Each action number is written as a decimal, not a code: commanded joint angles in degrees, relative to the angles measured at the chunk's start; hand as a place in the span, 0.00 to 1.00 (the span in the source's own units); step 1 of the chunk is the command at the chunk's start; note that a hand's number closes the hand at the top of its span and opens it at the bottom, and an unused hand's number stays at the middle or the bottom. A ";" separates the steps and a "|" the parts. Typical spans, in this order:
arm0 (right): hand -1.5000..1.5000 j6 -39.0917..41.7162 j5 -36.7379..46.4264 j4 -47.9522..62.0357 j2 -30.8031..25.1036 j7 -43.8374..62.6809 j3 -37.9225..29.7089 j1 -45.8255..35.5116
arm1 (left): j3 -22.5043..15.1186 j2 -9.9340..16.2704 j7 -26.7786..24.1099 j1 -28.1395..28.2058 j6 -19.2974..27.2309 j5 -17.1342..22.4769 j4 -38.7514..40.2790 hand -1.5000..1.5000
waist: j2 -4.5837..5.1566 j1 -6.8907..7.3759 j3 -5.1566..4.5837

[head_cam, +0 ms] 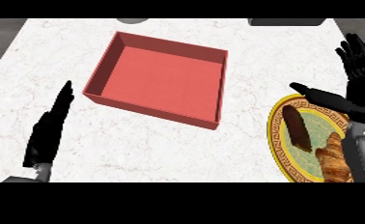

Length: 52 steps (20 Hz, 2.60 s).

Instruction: Pick the sweet potato from the plate and place it in the cardboard box

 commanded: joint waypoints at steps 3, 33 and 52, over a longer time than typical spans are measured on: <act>0.00 4.23 4.73 2.20 -4.01 -5.10 1.06 5.28 | 1.64 -1.27 0.82 -2.15 -1.64 -0.72 1.33 0.50 | -0.18 -0.26 0.06; 0.00 40.05 23.75 -15.72 -17.59 42.31 17.14 5.36 | 4.87 -4.64 4.17 1.32 -5.93 -4.91 -4.80 0.50 | -0.25 0.17 0.07; 0.00 43.99 37.01 -4.44 -7.52 35.22 11.03 2.02 | 9.74 -10.40 1.51 3.14 -10.61 -12.11 -3.28 0.50 | -0.18 0.29 0.07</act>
